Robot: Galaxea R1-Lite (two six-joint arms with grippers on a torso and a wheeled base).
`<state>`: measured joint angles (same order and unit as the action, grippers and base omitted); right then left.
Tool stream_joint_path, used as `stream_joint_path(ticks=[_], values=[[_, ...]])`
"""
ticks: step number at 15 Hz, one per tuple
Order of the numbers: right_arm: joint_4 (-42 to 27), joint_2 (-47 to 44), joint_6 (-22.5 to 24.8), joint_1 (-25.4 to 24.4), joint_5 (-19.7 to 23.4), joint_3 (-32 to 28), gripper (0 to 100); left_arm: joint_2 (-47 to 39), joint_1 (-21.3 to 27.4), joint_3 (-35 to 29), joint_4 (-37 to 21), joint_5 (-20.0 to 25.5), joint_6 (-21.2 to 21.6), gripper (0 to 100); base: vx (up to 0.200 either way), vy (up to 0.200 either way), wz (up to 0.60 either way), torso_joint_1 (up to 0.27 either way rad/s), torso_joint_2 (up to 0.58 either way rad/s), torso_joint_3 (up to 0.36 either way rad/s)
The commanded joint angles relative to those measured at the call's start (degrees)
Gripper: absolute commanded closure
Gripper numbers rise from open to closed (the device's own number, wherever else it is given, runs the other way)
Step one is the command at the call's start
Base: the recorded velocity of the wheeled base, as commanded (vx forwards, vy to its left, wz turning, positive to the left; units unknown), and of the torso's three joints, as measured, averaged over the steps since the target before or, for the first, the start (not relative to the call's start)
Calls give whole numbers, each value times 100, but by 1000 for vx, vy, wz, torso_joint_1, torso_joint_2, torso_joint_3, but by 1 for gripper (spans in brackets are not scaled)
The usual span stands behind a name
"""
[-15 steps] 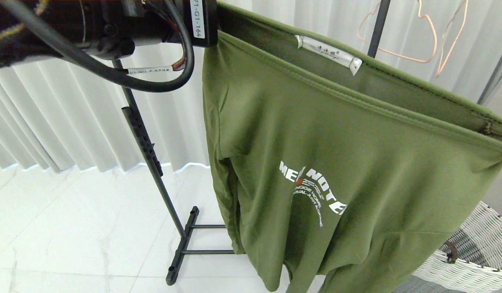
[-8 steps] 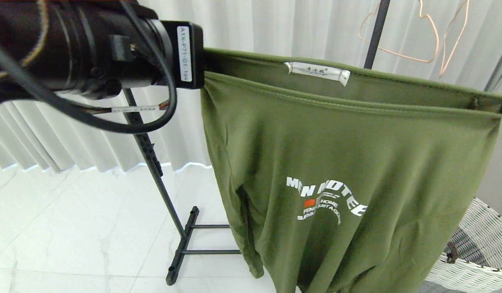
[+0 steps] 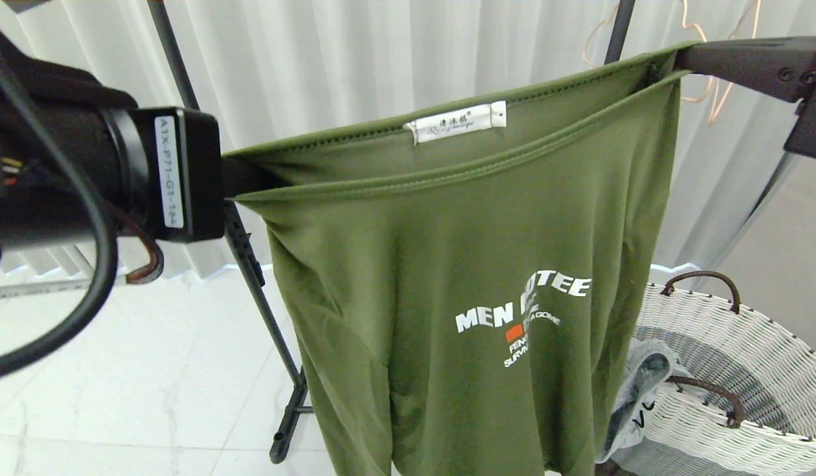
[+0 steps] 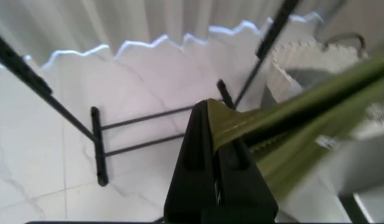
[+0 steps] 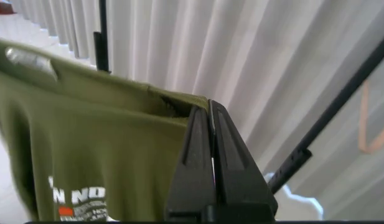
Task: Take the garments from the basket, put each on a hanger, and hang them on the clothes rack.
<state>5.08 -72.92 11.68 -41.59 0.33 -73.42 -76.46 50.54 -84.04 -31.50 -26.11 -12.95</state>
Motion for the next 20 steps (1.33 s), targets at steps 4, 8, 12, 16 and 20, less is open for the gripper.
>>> stream_joint_path(ticks=[4, 8, 12, 16, 20], values=[[-69, -161, 10, -15, -68, -32, 100, 342, 544, 468, 39, -412, 152, 100, 0, 0, 0, 0, 0, 0], [-684, 103, 1, 187, -587, -251, 100, -168, 184, 63, 1594, -570, 1523, 100, 0, 0, 0, 0, 0, 0], [-877, 595, 10, 266, -613, 469, 100, -466, 123, 538, 2649, -579, 2007, 100, 0, 0, 0, 0, 0, 0], [-869, 604, 10, 266, -613, 276, 100, -458, 131, 380, 2755, -570, 2261, 100, 0, 0, 0, 0, 0, 0], [-895, 586, 10, 266, -604, 91, 100, -502, 131, 160, 2790, -544, 2516, 100, 0, 0, 0, 0, 0, 0]])
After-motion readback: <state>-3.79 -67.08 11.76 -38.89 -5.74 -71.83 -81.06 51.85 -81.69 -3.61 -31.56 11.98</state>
